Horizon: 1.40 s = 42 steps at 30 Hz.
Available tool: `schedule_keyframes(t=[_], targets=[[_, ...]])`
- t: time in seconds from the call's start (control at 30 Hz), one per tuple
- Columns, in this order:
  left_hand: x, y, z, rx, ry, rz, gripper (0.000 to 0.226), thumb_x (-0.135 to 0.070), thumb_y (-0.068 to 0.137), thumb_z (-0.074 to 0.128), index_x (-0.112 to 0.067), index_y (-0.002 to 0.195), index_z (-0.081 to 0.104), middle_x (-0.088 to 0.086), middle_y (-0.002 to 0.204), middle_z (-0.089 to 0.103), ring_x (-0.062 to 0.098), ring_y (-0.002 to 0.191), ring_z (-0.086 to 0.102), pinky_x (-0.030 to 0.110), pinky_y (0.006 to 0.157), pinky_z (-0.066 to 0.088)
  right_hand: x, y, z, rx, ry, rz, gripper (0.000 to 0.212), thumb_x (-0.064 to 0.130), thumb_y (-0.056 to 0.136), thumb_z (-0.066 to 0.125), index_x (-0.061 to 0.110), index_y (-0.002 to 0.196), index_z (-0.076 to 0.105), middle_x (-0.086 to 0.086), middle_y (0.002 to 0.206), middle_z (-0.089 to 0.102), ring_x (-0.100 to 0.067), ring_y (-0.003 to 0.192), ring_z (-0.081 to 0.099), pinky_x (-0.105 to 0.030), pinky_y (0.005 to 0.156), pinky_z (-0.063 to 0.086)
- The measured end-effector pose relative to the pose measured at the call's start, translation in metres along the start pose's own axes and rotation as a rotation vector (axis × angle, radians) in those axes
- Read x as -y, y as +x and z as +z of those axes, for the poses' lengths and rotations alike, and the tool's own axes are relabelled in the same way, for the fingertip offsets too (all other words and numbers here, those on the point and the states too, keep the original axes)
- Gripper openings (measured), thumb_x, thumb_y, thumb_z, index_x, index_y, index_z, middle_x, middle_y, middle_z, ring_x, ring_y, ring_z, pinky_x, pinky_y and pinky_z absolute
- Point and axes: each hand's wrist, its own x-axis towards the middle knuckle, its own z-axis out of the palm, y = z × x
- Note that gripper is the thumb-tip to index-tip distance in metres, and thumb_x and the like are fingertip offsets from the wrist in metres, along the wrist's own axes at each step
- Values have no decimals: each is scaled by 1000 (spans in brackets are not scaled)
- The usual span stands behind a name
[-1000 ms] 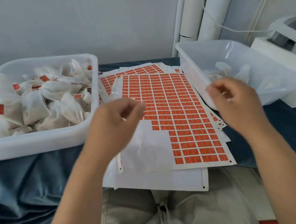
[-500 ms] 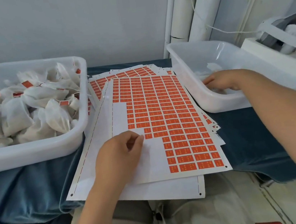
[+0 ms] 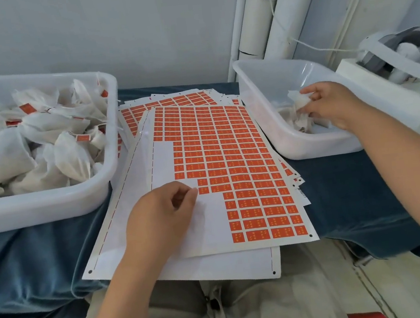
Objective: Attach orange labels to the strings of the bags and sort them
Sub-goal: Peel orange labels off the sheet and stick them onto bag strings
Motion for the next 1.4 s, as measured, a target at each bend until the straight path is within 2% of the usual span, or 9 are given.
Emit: schedule_keyframes(t=[0.13, 0.23, 0.3, 0.47, 0.67, 0.83, 0.97, 1.2, 1.4], targets=[[1, 0, 1, -2, 3, 4, 14, -49, 100, 63, -38, 92, 68, -26, 87, 68, 3, 75, 65, 13, 69, 46, 3, -10, -3, 32, 49, 57, 5, 11, 97, 74, 15, 97, 76, -10, 108, 76, -19, 93, 75, -21, 68, 61], [1, 0, 2, -6, 4, 3, 14, -49, 99, 64, -37, 92, 68, -28, 86, 67, 3, 75, 65, 12, 68, 45, 3, -8, -2, 122, 24, 241, 11, 12, 102, 66, 3, 102, 72, -17, 117, 73, -20, 84, 71, -27, 71, 58], [1, -1, 2, -8, 3, -1, 15, -49, 99, 64, -37, 92, 68, -27, 86, 67, 3, 75, 65, 12, 67, 44, 3, -7, -3, 209, -279, 287, 20, 20, 103, 65, 4, 112, 71, -14, 121, 72, -25, 93, 70, -36, 84, 58], [3, -1, 3, -8, 3, 8, 15, -49, 99, 64, -37, 92, 69, -27, 87, 68, 4, 75, 65, 12, 68, 45, 8, -6, -3, 364, -924, -126, 53, 17, 97, 68, 41, 143, 56, -5, 150, 45, -32, 132, 52, -48, 113, 42], [2, -2, 2, -8, 7, 8, 15, -49, 99, 63, -37, 91, 68, -26, 86, 68, 3, 75, 65, 12, 67, 44, 8, -12, 3, 383, -974, -234, 13, 31, 99, 67, 42, 92, 69, 3, 116, 71, -19, 98, 64, -36, 91, 50], [3, -2, 2, -6, 2, 10, 14, -49, 100, 63, -38, 93, 68, -27, 87, 68, 4, 75, 65, 12, 68, 45, -2, -5, -18, 260, -446, -125, 12, 31, 96, 76, 19, 99, 78, -1, 92, 79, -20, 86, 78, -32, 72, 61], [3, -2, 3, -13, 8, 16, 14, -49, 100, 63, -38, 93, 68, -29, 87, 67, 3, 75, 64, 12, 66, 43, -10, -12, -24, 278, 3, -18, 20, 15, 96, 76, 14, 116, 74, -5, 108, 80, -21, 98, 79, -32, 87, 63], [0, -3, 2, -14, 8, 1, 15, -49, 100, 63, -37, 95, 69, -25, 90, 70, 3, 76, 65, 12, 68, 44, -12, -13, -24, 185, 120, -32, 35, 30, 96, 76, 0, 113, 71, -11, 106, 80, -23, 101, 78, -28, 82, 64], [-1, -3, 0, -1, 17, -2, 15, -48, 101, 63, -36, 96, 70, -23, 92, 71, 4, 77, 64, 13, 69, 45, -13, -7, -27, 102, 31, -58, 27, 38, 93, 78, 12, 91, 70, -1, 97, 81, -20, 97, 78, -44, 91, 63]])
